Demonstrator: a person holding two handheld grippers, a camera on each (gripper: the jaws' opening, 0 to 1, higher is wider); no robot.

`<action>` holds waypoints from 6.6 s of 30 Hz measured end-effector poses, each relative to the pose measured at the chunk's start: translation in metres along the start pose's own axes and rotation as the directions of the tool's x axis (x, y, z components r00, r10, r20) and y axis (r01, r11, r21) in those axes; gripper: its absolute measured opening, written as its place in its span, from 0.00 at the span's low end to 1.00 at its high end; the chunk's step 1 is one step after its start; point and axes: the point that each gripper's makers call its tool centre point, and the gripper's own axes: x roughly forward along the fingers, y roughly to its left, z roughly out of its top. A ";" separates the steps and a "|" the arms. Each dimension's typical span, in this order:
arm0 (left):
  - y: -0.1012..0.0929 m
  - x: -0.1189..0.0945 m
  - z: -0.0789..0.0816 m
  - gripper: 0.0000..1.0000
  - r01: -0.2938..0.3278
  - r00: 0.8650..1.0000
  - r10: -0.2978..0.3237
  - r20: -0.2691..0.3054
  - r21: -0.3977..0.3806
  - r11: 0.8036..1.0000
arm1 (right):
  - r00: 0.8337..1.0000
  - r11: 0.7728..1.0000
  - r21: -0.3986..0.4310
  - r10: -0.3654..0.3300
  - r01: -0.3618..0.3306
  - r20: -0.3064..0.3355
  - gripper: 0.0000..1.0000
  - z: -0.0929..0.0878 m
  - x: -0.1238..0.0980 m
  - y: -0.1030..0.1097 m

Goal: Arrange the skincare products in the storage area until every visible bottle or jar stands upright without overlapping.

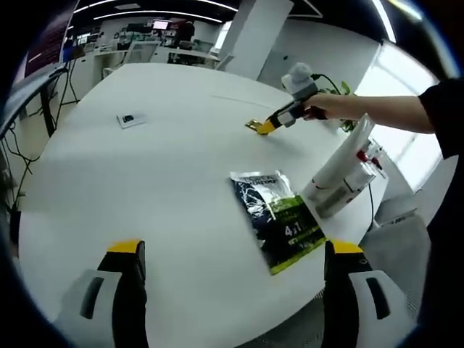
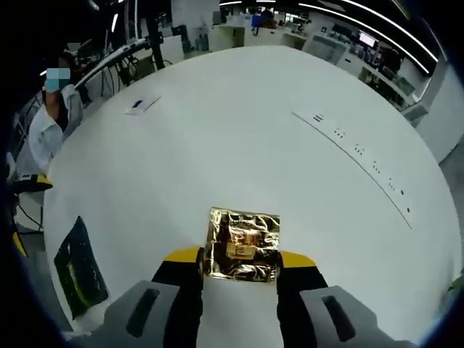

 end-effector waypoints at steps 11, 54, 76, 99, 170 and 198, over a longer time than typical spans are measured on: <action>0.001 -0.005 0.003 0.95 -0.003 1.000 0.003 0.007 0.004 1.000 | 1.000 1.000 0.026 0.000 0.000 0.017 0.31 0.003 -0.006 0.003; -0.031 -0.029 0.026 0.93 0.073 0.996 -0.079 0.043 0.127 0.989 | 0.923 0.998 0.066 -0.007 -0.020 0.386 0.30 0.050 -0.179 0.074; -0.061 -0.071 0.063 0.87 0.217 0.952 -0.220 0.212 0.039 0.975 | 0.814 0.999 0.040 -0.022 -0.001 0.580 0.30 0.056 -0.264 0.157; -0.142 -0.110 0.132 0.39 0.439 0.826 -0.374 0.421 -0.064 0.896 | 0.760 0.994 -0.008 -0.078 0.108 0.645 0.30 0.031 -0.304 0.221; -0.138 -0.092 0.113 0.00 0.454 0.863 -0.372 0.342 -0.202 0.868 | 0.827 0.995 -0.015 -0.074 0.099 0.557 0.45 -0.035 -0.276 0.266; -0.096 -0.047 0.064 0.00 0.372 0.928 -0.364 0.080 -0.254 0.893 | 0.845 1.000 -0.025 0.022 -0.010 0.535 0.85 -0.107 -0.250 0.260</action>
